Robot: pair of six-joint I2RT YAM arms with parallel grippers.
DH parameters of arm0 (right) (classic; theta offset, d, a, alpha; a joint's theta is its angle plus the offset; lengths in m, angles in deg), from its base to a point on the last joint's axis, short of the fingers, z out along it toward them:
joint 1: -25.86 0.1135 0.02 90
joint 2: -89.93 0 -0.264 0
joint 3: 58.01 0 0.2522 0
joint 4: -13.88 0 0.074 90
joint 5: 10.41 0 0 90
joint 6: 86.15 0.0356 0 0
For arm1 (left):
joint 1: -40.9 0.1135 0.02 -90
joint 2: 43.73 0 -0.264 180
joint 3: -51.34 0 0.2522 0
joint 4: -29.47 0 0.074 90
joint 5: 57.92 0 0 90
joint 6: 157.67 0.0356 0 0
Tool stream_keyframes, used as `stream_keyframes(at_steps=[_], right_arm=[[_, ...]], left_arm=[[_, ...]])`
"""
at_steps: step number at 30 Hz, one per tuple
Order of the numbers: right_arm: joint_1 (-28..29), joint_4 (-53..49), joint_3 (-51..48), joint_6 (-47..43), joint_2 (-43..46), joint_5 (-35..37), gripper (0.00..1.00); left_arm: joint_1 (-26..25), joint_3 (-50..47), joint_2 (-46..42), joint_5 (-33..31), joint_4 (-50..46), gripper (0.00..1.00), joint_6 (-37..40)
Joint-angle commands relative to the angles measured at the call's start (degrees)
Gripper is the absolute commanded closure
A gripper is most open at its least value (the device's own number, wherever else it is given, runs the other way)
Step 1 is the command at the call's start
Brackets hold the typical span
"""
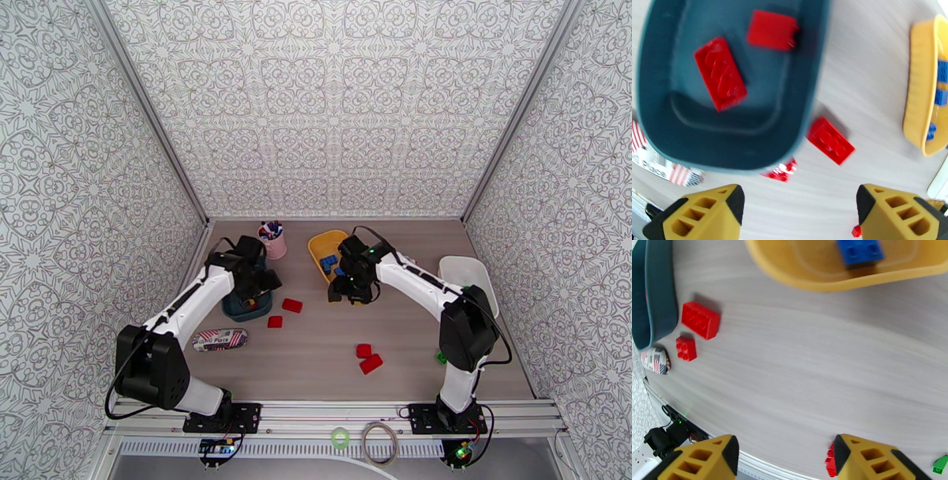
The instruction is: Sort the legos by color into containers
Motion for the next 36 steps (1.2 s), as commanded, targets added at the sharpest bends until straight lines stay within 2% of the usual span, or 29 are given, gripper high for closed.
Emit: stream_keyframes(at_steps=[1, 5, 11, 23, 36], right_arm=[[-1.7, -1.42, -1.06, -2.2, 2.7, 1.69, 0.29], [-3.52, -0.98, -2.81, -3.12, 4.31, 1.4, 0.28], [-5.08, -0.56, -5.64, -4.08, 6.43, 1.05, 0.28], [-7.95, 0.83, -10.67, -5.31, 10.12, -0.34, 0.28], [-8.56, 2.58, -9.12, -5.97, 6.96, -4.61, 0.28]], left_arm=[[-4.59, 1.0, 0.76, -0.35, 1.92, 0.17, -6.15], [-9.52, 1.13, 4.77, 0.78, 5.95, 0.16, -10.84], [-12.5, 2.61, 10.71, 0.9, 9.25, 0.17, -15.79], [-11.65, 7.24, 20.58, -0.43, 9.41, 0.18, -19.39], [-10.24, 5.96, 23.07, -0.84, 10.15, 0.2, -21.57]])
